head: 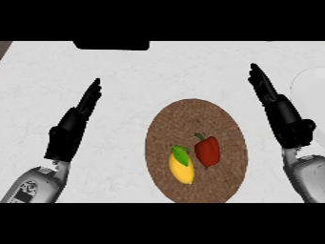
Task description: Pick the bell pepper from the placemat and place it in the plate
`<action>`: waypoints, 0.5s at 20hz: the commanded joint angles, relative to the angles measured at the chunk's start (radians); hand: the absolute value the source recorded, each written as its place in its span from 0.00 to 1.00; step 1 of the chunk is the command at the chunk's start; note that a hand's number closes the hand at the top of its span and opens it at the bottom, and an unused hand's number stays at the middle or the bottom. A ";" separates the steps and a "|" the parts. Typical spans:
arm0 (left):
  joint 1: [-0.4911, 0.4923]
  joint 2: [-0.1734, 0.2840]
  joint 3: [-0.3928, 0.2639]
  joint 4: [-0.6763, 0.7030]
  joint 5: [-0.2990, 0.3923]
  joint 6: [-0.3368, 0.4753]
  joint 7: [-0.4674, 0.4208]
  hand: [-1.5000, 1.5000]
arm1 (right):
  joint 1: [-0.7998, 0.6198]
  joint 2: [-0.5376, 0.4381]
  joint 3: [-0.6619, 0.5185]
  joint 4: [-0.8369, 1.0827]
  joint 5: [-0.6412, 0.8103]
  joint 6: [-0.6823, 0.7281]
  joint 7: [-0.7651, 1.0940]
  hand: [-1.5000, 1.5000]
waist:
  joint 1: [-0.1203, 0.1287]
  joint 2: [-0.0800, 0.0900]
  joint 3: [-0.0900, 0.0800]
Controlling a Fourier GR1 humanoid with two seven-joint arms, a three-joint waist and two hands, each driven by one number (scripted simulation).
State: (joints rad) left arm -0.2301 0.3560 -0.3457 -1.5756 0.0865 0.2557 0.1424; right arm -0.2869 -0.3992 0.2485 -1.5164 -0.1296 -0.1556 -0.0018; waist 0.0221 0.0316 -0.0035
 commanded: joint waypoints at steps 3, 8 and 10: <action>0.077 -0.007 0.049 0.043 -0.010 0.014 -0.072 0.50 | -0.095 0.243 0.115 0.061 0.079 -0.155 0.152 1.00 | 0.000 -0.031 0.003; 0.114 0.017 0.114 0.115 0.078 -0.046 -0.116 0.50 | -0.195 0.075 0.177 0.153 0.444 -0.346 0.207 1.00 | 0.015 -0.041 -0.015; 0.150 0.019 0.144 0.139 0.109 -0.076 -0.181 0.50 | -0.116 0.334 0.170 0.132 0.424 -0.577 0.195 0.00 | -0.006 -0.033 0.000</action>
State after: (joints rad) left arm -0.1257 0.3753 -0.2313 -1.4653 0.1570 0.2093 0.0138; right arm -0.4145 -0.1897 0.3986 -1.4075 0.1565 -0.4911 0.1773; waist 0.0276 -0.0001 -0.0112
